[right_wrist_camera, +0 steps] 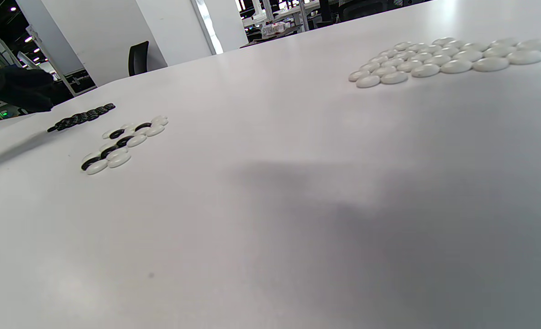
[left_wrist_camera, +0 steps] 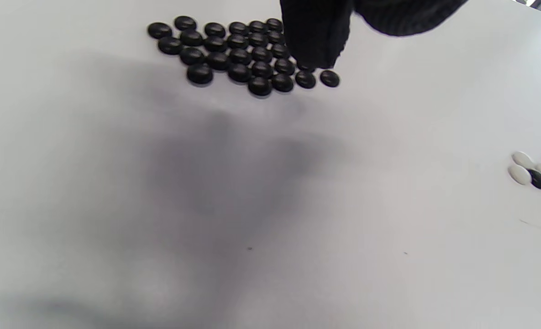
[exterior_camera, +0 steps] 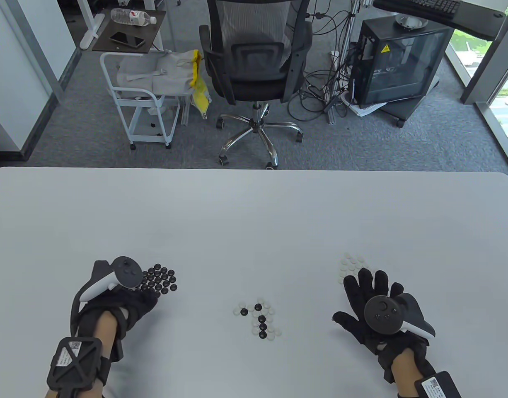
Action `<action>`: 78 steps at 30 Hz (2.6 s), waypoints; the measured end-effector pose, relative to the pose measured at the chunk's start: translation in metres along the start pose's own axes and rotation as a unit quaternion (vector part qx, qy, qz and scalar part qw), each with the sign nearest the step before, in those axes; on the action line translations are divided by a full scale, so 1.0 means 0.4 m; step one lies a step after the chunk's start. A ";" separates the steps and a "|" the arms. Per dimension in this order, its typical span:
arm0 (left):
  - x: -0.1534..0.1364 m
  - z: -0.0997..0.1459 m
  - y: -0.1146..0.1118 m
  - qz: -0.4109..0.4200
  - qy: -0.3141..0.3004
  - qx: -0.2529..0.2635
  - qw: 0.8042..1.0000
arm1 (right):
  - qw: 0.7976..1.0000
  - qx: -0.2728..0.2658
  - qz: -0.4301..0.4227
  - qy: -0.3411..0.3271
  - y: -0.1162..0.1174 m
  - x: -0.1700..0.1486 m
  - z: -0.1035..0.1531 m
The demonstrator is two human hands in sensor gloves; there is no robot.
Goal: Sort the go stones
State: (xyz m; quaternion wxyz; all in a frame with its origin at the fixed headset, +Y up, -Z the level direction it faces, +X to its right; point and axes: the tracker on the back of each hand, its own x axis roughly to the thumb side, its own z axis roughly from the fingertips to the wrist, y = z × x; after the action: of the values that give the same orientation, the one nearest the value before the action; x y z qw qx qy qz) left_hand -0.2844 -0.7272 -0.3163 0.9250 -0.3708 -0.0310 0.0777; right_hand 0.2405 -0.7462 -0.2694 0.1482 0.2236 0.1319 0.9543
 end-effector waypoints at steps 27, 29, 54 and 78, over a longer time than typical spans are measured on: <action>0.454 -0.103 -0.151 -0.220 -0.127 -0.082 0.964 | 1.000 -0.002 0.000 0.000 -0.004 -0.003 0.006; 0.441 -0.096 -0.155 -0.214 -0.134 -0.081 0.964 | 1.000 -0.002 0.001 0.000 -0.004 -0.003 0.006; -0.113 -0.021 -0.090 0.012 0.072 -0.049 0.996 | 1.000 0.020 0.003 0.003 0.010 0.002 -0.006; 0.081 0.170 0.076 -0.059 -0.037 0.222 0.973 | 1.000 0.024 -0.004 0.003 0.013 0.000 -0.011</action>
State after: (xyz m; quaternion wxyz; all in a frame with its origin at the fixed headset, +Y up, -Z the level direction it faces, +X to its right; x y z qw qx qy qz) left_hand -0.2637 -0.6538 -0.2881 0.9854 -0.1503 -0.0687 0.0415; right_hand 0.2375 -0.7520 -0.2715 0.1463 0.2233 0.1566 0.9509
